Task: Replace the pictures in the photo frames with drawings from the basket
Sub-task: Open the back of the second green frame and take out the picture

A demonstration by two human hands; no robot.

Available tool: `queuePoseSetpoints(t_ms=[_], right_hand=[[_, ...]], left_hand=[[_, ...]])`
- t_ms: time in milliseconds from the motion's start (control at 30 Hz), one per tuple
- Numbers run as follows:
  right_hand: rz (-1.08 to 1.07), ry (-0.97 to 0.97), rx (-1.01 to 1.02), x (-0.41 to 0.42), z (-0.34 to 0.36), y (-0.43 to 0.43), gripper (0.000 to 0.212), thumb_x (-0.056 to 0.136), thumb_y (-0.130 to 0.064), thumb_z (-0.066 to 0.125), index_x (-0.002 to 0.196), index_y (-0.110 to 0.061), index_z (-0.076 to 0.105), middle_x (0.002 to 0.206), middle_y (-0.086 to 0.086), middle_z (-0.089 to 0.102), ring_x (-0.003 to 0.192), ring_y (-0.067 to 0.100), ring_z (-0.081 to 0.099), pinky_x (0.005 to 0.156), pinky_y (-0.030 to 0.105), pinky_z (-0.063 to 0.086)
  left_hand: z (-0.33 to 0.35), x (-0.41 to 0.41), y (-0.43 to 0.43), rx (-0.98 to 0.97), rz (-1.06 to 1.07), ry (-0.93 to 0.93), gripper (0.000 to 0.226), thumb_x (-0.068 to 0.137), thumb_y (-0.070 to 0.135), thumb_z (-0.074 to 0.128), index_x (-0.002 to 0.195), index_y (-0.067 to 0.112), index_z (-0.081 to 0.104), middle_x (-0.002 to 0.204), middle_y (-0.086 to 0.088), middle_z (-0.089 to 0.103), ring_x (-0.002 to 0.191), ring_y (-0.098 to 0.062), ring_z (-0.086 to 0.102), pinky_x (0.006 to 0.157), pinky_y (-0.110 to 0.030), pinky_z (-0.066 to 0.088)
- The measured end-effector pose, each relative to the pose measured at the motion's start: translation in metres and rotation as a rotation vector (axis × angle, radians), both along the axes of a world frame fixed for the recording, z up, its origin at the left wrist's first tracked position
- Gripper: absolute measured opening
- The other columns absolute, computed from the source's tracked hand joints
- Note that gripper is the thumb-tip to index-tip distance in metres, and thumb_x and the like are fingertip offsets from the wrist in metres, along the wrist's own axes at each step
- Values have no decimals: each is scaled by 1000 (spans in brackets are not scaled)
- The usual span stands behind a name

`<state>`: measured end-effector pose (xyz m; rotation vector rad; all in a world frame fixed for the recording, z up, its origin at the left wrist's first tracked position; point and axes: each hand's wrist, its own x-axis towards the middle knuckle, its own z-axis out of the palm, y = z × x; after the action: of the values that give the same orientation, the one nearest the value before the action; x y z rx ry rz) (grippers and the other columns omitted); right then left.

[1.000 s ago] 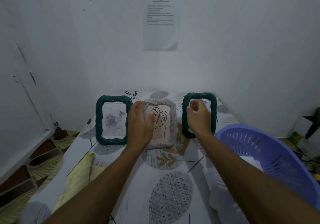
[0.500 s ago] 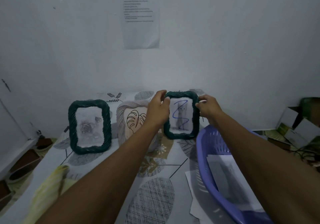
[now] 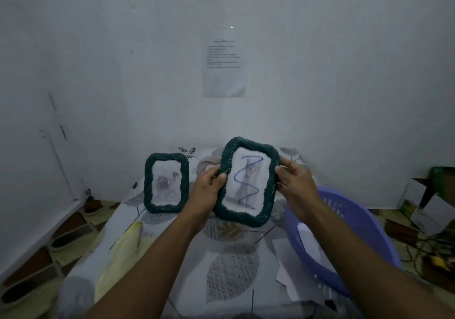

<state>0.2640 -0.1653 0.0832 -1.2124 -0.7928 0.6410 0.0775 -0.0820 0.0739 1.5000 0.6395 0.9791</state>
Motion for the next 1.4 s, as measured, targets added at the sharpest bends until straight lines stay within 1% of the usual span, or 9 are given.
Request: queuePoseSetpoints(t_ms=[167,300,467,667,800,933,1033,1200,1400], right_hand=[[43,-46,-134,-64,-64,-17,38,100,-16,49,136,-27,54,131,-1,62,113,24,62,94,46,53],[80,8,-159,-93,-84,-23,44,99,-14,50,137,-36,51,118,-3,69,104,25,66,90,53,54],[74,88,-151,-106,-103,-22,45,99,-10,50,135,-37,49,95,10,69,88,24,66,84,40,54],[10,-42,-155,-109,-118,-17,50,97,-10,53,140,-34,47,125,3,63,107,17,64,90,44,56],[40,-72,-103,-104,-118,-12,51,97,-9,53,141,-33,46,132,-3,58,105,0,62,87,30,56],[-127,-327,-163,-104,-119,-8,46,97,-19,54,141,-30,46,132,-6,43,118,10,51,99,40,49],[-211,-485,-122,-112,-119,-10,41,93,-20,58,133,-26,53,123,-9,41,123,10,41,101,31,41],[-251,-680,-30,-127,-114,-13,26,87,-29,55,110,-25,66,108,-11,47,108,7,43,91,21,40],[-212,-464,-129,-100,-108,-15,31,94,-17,59,125,-22,59,122,-6,54,114,13,54,86,19,48]], left_hand=[[-44,-56,-28,-265,63,-91,22,99,15,49,114,11,64,97,-3,75,84,-19,71,75,-36,57],[-66,-77,-34,-348,93,-89,23,100,15,46,116,13,63,106,-9,73,92,-25,70,78,-38,56],[-89,-86,-37,-376,122,-77,24,101,15,44,116,11,62,109,-11,72,97,-27,68,79,-39,54],[-105,-78,-32,-345,132,-157,22,99,13,46,114,6,61,113,-15,70,100,-28,67,82,-39,54],[-106,-73,-27,-362,126,-244,24,100,13,44,117,8,61,114,-12,70,103,-26,67,84,-38,55],[-102,-65,-27,-252,169,-244,24,100,15,45,117,16,62,115,-7,70,108,-27,65,92,-43,53],[-98,-59,-38,-164,171,-207,22,100,14,44,107,24,63,98,4,73,90,-16,68,78,-29,56],[-99,-52,-44,-165,102,-207,23,101,12,42,113,16,61,104,-9,72,96,-27,68,83,-37,56],[-102,-54,-36,-240,160,-258,25,98,13,48,110,25,66,109,-2,71,104,-23,65,93,-41,51]])
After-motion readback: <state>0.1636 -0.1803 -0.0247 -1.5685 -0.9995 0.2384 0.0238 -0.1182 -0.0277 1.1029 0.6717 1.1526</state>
